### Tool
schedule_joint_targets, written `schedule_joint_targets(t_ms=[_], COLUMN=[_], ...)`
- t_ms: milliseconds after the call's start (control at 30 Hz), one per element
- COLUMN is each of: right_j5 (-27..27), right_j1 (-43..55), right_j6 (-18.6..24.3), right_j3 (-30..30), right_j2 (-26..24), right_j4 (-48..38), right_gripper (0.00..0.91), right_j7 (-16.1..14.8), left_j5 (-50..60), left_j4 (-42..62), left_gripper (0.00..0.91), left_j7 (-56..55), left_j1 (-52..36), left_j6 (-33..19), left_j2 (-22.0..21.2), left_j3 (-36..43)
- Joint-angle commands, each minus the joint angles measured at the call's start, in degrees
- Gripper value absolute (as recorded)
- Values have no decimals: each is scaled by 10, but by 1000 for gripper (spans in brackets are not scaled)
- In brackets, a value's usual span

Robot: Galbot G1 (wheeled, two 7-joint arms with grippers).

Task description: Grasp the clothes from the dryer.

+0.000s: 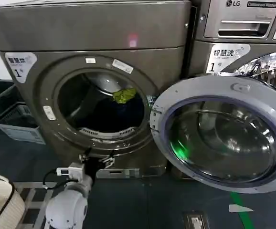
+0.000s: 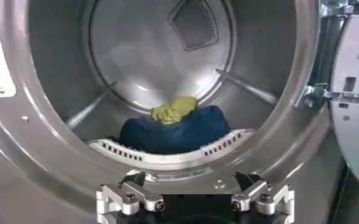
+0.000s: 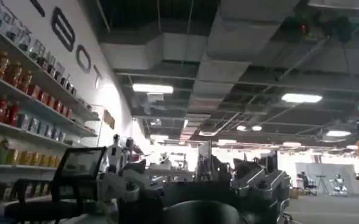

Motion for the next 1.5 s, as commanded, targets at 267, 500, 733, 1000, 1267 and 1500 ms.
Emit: schedule_joint_targets(t_ms=[267, 500, 733, 1000, 1267, 1500], right_j5=[1, 1, 0, -1, -1, -1], right_j1=[0, 2, 4, 5, 7, 8], right_j6=[1, 1, 0, 1, 1, 0], right_j3=[-1, -4, -6, -8, -11, -12], right_j2=[0, 2, 2, 4, 7, 6], right_j4=[-4, -3, -1, -1, 1, 3], right_gripper=[907, 907, 907, 907, 907, 907], right_j7=[0, 0, 0, 0, 1, 2], left_j5=[-2, -2, -2, 0, -1, -2], left_j4=[-1, 0, 2, 1, 1, -1], left_gripper=[907, 907, 907, 907, 907, 907], left_j7=[-7, -7, -6, -8, -9, -10], left_j1=[7, 7, 6, 7, 7, 8], left_j6=[28, 28, 28, 28, 28, 28], left_j2=[-1, -1, 0, 0, 0, 0], left_j3=[0, 0, -2, -2, -2, -2])
